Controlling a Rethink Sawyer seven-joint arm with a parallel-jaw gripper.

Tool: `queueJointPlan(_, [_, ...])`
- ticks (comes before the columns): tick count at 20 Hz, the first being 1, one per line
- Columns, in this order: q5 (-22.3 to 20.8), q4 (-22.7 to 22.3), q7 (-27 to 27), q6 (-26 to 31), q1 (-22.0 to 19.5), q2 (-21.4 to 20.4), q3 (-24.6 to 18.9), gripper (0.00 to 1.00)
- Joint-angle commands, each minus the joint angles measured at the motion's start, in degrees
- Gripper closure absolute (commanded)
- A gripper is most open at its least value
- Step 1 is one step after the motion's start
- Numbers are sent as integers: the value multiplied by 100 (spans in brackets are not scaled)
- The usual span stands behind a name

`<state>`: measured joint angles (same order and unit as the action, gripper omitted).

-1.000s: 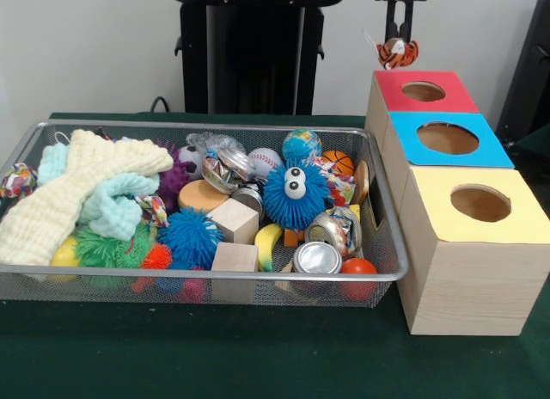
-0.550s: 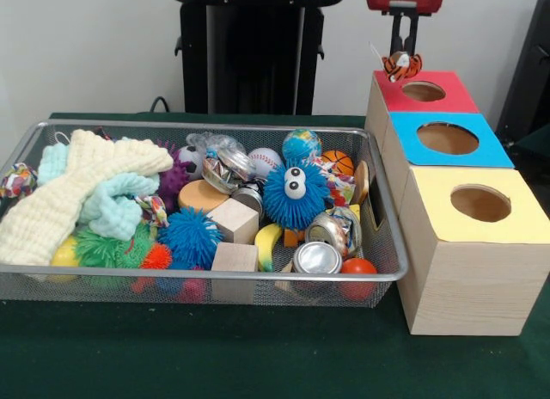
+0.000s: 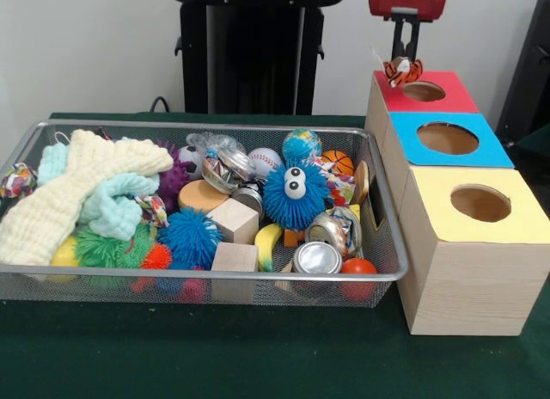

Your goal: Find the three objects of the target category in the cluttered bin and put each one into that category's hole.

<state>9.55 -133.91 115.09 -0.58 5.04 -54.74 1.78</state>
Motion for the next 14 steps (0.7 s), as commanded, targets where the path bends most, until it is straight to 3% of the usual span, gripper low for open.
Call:
queueJointPlan(1, [461, 233, 1400, -304, 53, 233, -3, 100])
queueJointPlan(14, [917, 314, 1499, -531, 444, 476, 38, 100])
